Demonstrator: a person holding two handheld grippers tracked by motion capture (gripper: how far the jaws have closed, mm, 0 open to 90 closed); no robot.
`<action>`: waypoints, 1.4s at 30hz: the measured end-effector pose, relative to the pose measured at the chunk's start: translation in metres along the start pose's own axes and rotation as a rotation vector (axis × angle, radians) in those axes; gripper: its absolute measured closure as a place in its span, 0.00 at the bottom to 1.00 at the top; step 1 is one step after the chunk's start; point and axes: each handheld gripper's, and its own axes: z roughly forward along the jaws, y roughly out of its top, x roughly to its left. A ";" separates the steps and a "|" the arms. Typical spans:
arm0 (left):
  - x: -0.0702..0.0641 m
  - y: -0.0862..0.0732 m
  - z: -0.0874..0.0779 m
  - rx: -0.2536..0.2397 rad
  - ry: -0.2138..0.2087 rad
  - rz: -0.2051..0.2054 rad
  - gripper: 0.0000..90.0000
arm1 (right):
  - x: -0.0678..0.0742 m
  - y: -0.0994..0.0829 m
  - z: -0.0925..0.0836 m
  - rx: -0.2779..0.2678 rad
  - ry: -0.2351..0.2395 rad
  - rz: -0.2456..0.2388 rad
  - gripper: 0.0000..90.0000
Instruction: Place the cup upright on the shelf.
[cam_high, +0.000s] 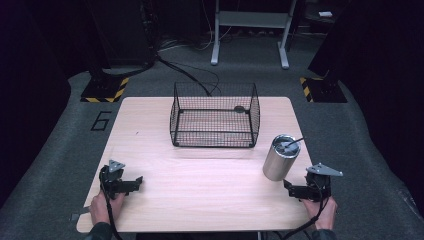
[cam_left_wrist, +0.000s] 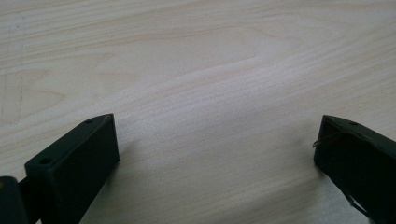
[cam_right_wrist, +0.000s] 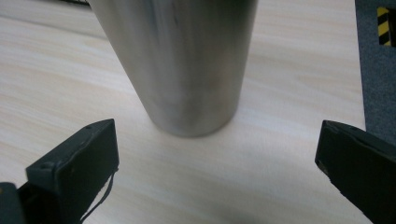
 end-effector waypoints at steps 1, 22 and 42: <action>0.000 0.000 0.000 0.000 0.000 0.000 0.00 | 0.000 0.000 0.000 0.000 0.000 0.000 0.00; 0.000 -0.001 0.001 -0.014 0.006 -0.004 0.00 | 0.018 0.058 0.016 -0.092 0.021 -0.032 0.00; 0.000 0.000 0.001 -0.014 0.006 -0.004 0.00 | 0.018 0.073 0.031 -0.158 0.036 0.015 0.00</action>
